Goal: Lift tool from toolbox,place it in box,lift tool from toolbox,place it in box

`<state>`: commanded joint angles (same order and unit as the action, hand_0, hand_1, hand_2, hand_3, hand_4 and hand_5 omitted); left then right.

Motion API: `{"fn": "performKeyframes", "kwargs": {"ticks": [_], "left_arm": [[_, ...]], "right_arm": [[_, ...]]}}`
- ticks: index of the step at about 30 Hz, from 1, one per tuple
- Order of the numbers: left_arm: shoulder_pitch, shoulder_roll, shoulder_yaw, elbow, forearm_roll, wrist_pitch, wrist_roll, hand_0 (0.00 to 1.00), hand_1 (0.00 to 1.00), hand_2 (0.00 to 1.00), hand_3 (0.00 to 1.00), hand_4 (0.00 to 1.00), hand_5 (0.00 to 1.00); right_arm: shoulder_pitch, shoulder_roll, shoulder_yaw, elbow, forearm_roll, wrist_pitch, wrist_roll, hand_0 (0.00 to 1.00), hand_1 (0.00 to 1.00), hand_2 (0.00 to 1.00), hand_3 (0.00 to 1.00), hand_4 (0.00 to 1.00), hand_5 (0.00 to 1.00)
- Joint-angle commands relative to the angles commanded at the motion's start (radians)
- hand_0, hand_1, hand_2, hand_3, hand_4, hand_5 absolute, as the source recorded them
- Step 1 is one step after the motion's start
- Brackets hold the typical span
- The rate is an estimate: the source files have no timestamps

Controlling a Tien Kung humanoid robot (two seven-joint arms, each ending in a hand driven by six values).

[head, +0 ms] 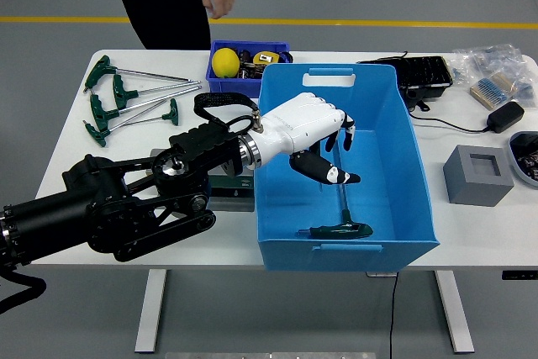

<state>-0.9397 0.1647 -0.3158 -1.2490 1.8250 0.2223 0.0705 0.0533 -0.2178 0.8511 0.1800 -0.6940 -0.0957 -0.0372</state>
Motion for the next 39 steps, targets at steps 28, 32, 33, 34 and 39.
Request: {"fn": "performKeyframes", "kwargs": {"ticks": [28,32,33,34,39], "left_arm": [[0.356,0.041,-0.654,-0.093,-0.462,0.256,-0.149,0.782,0.752,0.795,0.706,0.948,0.825],[0.431,0.039,-0.764,-0.104,-0.625,0.242,-0.167,0.783,0.754,0.786,0.698,0.947,0.821],[0.459,0.039,-0.798,-0.102,-0.67,0.232,-0.169,0.783,0.754,0.786,0.698,0.947,0.821],[0.48,0.041,-0.827,-0.099,-0.716,0.222,-0.168,0.783,0.754,0.786,0.698,0.947,0.821],[0.58,0.056,-0.931,-0.087,-0.922,0.162,-0.168,0.775,0.751,0.791,0.701,0.952,0.841]], "right_arm": [[0.009,0.004,-0.015,0.0,0.041,-0.003,0.006,0.751,0.687,0.731,0.709,0.969,0.833],[0.014,0.0,-0.019,0.0,0.049,-0.004,0.008,0.751,0.687,0.731,0.708,0.969,0.832],[0.016,-0.002,-0.022,0.0,0.053,-0.005,0.01,0.751,0.687,0.731,0.708,0.969,0.832],[0.017,-0.002,-0.024,0.0,0.056,-0.005,0.01,0.751,0.687,0.731,0.708,0.969,0.832],[0.023,-0.001,-0.031,0.0,0.066,-0.004,0.014,0.751,0.687,0.731,0.708,0.969,0.832]]}}
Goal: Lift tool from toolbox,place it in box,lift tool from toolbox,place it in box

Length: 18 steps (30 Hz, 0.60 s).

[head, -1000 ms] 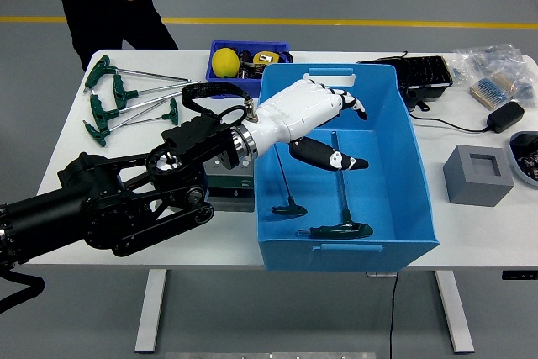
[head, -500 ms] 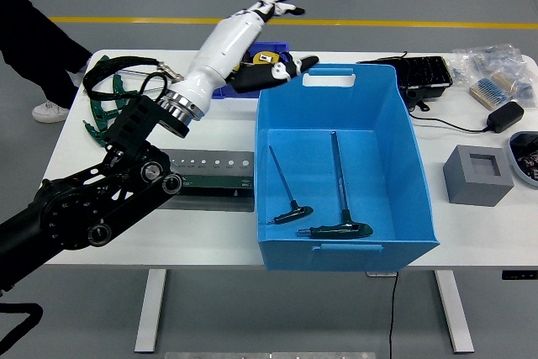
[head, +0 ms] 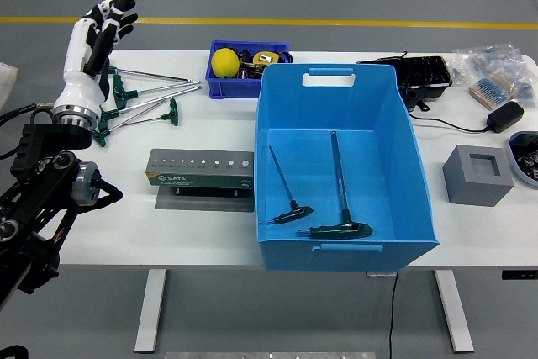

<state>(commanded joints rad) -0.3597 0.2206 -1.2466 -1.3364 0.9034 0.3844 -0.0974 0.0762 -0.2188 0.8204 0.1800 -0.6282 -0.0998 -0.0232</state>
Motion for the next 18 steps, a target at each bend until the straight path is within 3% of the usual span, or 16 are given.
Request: {"fn": "performKeyframes", "kwargs": {"ticks": [3,4,8,11,14,18], "left_arm": [[0.081,0.003,-0.056,0.002,-0.014,-0.06,-0.01,0.775,0.751,0.791,0.701,0.952,0.841],[0.113,-0.001,-0.077,0.0,-0.002,-0.078,-0.014,0.823,0.786,0.817,0.714,0.971,0.88],[0.261,-0.058,-0.191,-0.009,0.071,-0.118,-0.032,0.823,0.786,0.817,0.714,0.971,0.88],[0.348,-0.107,-0.276,-0.011,0.1,-0.103,-0.031,0.825,0.793,0.825,0.72,0.971,0.888],[0.351,-0.128,-0.314,-0.007,0.106,-0.103,-0.028,0.825,0.793,0.825,0.72,0.971,0.888],[0.306,-0.112,-0.3,-0.001,0.126,-0.125,-0.009,0.81,0.781,0.824,0.72,0.969,0.891]], "right_arm": [[0.002,0.001,-0.004,0.0,0.0,0.001,0.001,0.751,0.687,0.731,0.708,0.969,0.832],[0.002,0.001,-0.002,0.0,-0.001,0.001,0.001,0.751,0.686,0.731,0.708,0.969,0.832],[0.0,0.002,0.007,0.0,-0.007,-0.001,-0.001,0.751,0.686,0.731,0.708,0.969,0.832],[-0.005,0.005,0.008,0.0,-0.007,-0.002,-0.002,0.752,0.686,0.731,0.707,0.969,0.832],[-0.008,0.006,0.008,0.0,-0.011,-0.003,-0.004,0.752,0.686,0.731,0.707,0.969,0.832],[-0.002,0.002,0.005,0.0,-0.011,-0.003,-0.005,0.751,0.686,0.731,0.706,0.968,0.832]]}}
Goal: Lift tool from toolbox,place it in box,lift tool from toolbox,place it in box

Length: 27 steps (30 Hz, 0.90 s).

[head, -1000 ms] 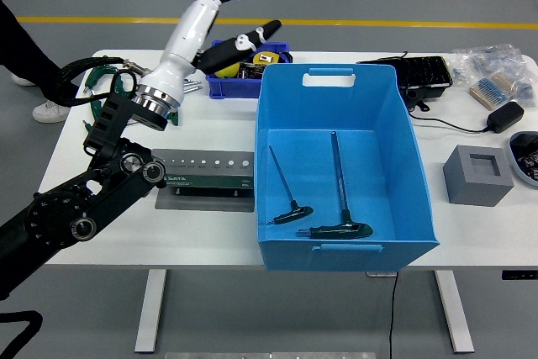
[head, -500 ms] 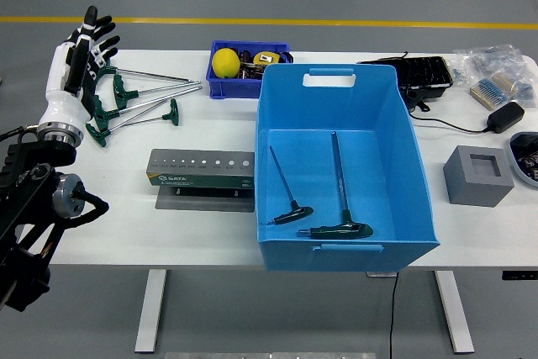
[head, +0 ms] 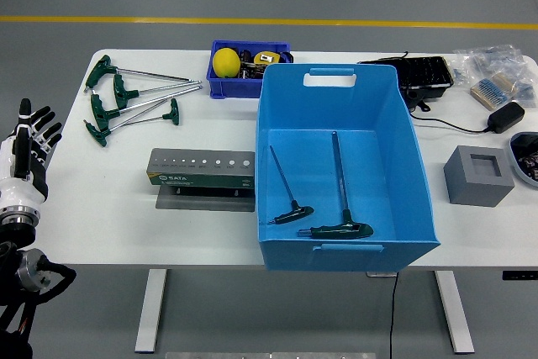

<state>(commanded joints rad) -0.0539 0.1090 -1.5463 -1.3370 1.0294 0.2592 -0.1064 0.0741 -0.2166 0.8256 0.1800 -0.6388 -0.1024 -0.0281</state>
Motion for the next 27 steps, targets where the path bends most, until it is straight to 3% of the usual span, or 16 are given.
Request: {"fn": "performKeyframes", "kwargs": {"ticks": [6,12,16,17,23,27], "left_arm": [[-0.02,0.018,0.029,0.001,-0.008,-0.041,0.026,0.812,0.784,0.835,0.729,0.974,0.902],[-0.007,0.02,0.082,0.006,-0.095,-0.093,0.031,0.822,0.804,0.863,0.742,0.99,0.936],[-0.006,0.028,0.144,0.003,-0.12,-0.168,0.021,0.822,0.804,0.863,0.742,0.99,0.936],[-0.007,0.026,0.152,0.003,-0.122,-0.175,0.016,0.833,0.858,0.888,0.761,0.998,0.998],[-0.01,0.029,0.194,0.0,-0.13,-0.191,-0.001,0.838,0.874,0.893,0.774,0.998,0.998],[-0.015,0.034,0.214,-0.002,-0.121,-0.166,-0.018,0.838,0.874,0.893,0.774,0.998,0.998]], "right_arm": [[0.015,-0.008,0.019,0.0,-0.024,0.002,0.0,0.751,0.686,0.731,0.705,0.968,0.832],[0.009,-0.008,0.015,0.0,-0.03,0.002,-0.006,0.752,0.686,0.731,0.706,0.968,0.832],[0.004,-0.006,0.012,0.0,-0.044,0.002,-0.01,0.752,0.686,0.731,0.706,0.968,0.832],[0.004,-0.006,0.011,0.0,-0.043,0.003,-0.01,0.751,0.686,0.73,0.705,0.967,0.832],[0.008,-0.009,0.019,0.0,-0.055,0.003,-0.01,0.751,0.686,0.73,0.705,0.967,0.832],[0.007,-0.01,0.022,0.0,-0.059,0.004,-0.011,0.751,0.686,0.73,0.705,0.967,0.832]]}}
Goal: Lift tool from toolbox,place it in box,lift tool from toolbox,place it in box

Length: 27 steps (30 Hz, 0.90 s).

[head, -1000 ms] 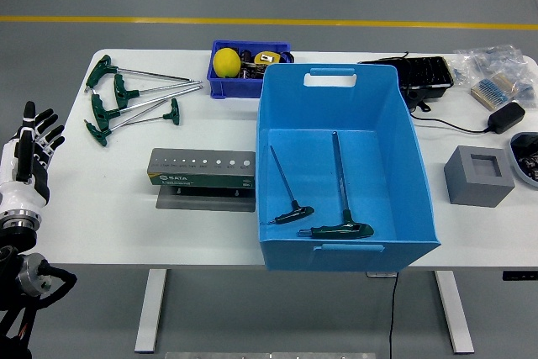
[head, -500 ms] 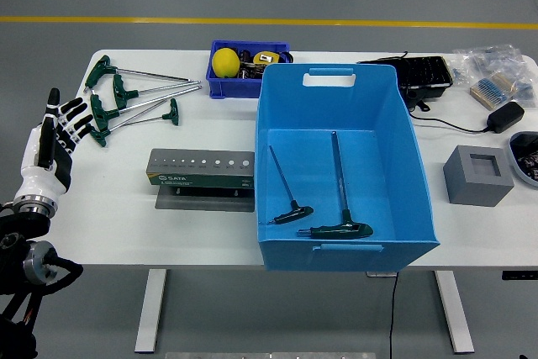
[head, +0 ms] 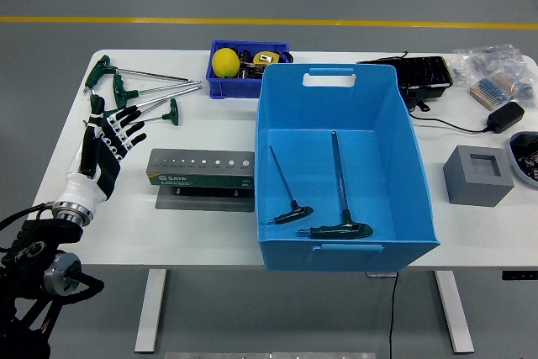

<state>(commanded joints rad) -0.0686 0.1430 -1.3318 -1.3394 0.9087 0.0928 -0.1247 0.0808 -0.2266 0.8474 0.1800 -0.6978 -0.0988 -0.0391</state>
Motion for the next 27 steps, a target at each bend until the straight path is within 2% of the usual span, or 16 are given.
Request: {"fn": "performKeyframes", "kwargs": {"ticks": [5,12,21,24,27], "left_arm": [[0.0,-0.004,-0.007,-0.007,0.018,0.035,-0.029,0.838,0.87,0.89,0.776,0.998,0.998],[0.001,-0.009,-0.019,-0.019,0.03,0.061,-0.062,0.839,0.867,0.883,0.773,0.995,0.998],[0.006,-0.01,-0.023,-0.024,0.032,0.061,-0.06,0.842,0.864,0.874,0.766,0.998,0.998],[0.007,-0.018,-0.024,-0.026,0.0,0.063,-0.059,0.842,0.864,0.874,0.766,0.998,0.998],[0.004,-0.028,-0.038,-0.035,0.027,0.065,-0.059,0.842,0.865,0.873,0.765,0.994,0.998]], "right_arm": [[0.0,0.001,-0.002,0.0,0.009,-0.001,0.001,0.751,0.686,0.73,0.704,0.966,0.833],[0.004,0.005,0.004,0.0,0.012,-0.002,0.003,0.751,0.686,0.73,0.704,0.966,0.833],[0.01,0.003,0.023,0.0,-0.01,-0.002,0.001,0.75,0.686,0.73,0.703,0.964,0.831],[0.012,0.004,0.024,0.0,-0.011,-0.001,0.001,0.75,0.686,0.73,0.703,0.964,0.831],[0.013,0.004,0.016,0.0,-0.006,-0.001,0.0,0.75,0.686,0.73,0.703,0.964,0.831]]}}
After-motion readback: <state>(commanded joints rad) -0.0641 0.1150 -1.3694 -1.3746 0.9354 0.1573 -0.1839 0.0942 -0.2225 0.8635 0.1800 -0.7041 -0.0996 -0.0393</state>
